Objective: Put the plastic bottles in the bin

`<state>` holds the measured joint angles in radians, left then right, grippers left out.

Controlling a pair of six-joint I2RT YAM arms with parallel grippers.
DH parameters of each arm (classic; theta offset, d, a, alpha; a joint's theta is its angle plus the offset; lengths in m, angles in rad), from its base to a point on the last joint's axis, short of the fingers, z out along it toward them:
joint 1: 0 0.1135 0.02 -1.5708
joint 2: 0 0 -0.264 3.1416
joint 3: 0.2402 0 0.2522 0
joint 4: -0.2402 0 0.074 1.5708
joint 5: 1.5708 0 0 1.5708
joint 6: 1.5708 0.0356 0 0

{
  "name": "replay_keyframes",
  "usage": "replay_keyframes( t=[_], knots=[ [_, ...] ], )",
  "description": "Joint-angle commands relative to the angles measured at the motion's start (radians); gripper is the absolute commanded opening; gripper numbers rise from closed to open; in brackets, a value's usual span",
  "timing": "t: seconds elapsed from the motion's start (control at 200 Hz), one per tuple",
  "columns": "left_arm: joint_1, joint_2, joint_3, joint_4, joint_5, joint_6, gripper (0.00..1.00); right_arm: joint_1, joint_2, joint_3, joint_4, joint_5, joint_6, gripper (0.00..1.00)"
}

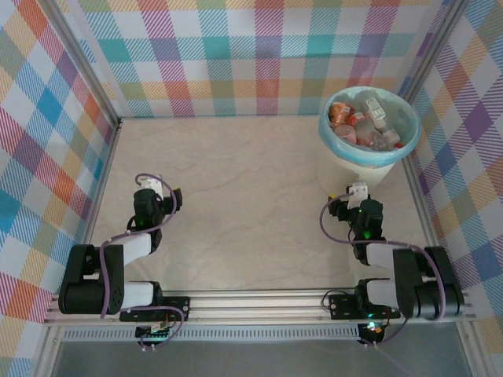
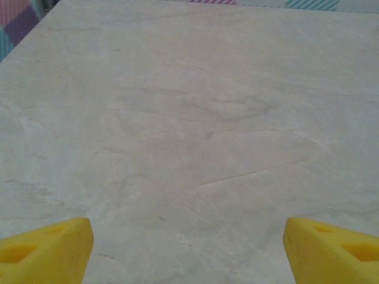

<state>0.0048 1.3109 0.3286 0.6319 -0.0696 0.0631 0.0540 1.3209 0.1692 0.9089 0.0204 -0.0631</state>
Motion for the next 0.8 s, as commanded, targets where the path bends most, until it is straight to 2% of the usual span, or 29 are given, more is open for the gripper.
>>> replay_keyframes(
  t=[0.0,0.155,0.2,0.295,0.385,0.52,0.655,0.795],
  knots=[
    [0.016,-0.008,0.018,0.031,0.105,0.044,0.84,-0.017,0.125,0.021,0.262,-0.100,0.009,0.75],
    [0.003,0.010,-0.002,0.109,0.217,0.013,0.85,-0.019,0.243,-0.004,0.419,-0.097,0.019,0.76],
    [-0.012,0.019,0.013,0.088,0.213,0.026,0.86,-0.019,0.247,-0.012,0.442,-0.085,0.024,0.79],
    [-0.023,0.037,0.039,0.060,0.189,0.027,0.86,-0.020,0.226,0.007,0.379,-0.050,0.032,0.86],
    [-0.034,0.039,0.036,0.071,0.167,0.024,0.87,-0.019,0.208,0.052,0.274,0.043,0.070,0.91],
    [-0.044,0.070,0.001,0.191,0.188,0.020,0.94,-0.021,0.205,0.145,0.095,0.166,0.125,0.95],
    [-0.061,0.114,0.018,0.190,0.191,0.042,0.98,-0.026,0.211,0.200,-0.005,0.156,0.126,0.97],
    [-0.086,0.193,0.025,0.241,0.116,0.046,1.00,-0.027,0.211,0.197,-0.002,0.150,0.126,1.00]
  ],
)
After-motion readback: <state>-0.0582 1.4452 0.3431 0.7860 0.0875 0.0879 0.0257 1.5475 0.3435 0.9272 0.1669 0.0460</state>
